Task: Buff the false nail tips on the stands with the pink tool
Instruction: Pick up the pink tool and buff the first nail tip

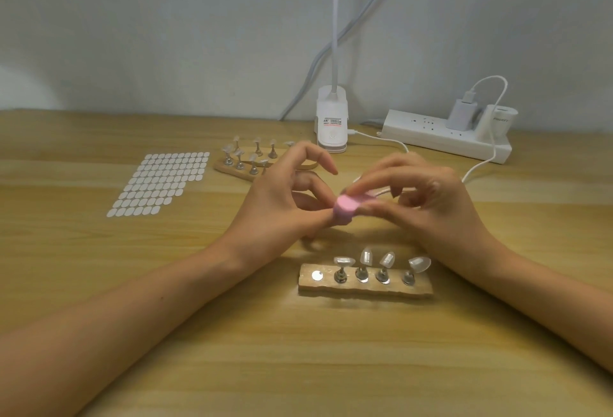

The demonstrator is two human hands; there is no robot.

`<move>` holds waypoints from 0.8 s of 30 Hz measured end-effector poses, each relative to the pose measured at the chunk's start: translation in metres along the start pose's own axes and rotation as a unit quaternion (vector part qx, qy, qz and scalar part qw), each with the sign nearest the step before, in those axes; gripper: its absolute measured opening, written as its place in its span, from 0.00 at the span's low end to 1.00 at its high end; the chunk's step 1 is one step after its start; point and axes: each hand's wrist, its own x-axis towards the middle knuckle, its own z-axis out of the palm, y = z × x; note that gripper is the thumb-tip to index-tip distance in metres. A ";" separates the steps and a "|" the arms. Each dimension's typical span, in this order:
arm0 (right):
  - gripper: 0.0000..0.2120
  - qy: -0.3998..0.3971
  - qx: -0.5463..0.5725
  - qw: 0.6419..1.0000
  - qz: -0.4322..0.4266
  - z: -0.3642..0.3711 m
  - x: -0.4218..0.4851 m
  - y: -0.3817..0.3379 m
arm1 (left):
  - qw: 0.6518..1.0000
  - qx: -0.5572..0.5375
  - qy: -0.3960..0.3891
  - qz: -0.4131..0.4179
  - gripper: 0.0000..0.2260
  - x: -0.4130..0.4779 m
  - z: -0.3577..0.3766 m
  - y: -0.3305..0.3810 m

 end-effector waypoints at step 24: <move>0.09 -0.002 0.013 1.000 0.004 -0.002 0.000 0.001 | 1.000 0.004 0.010 0.009 0.21 -0.002 0.000 0.001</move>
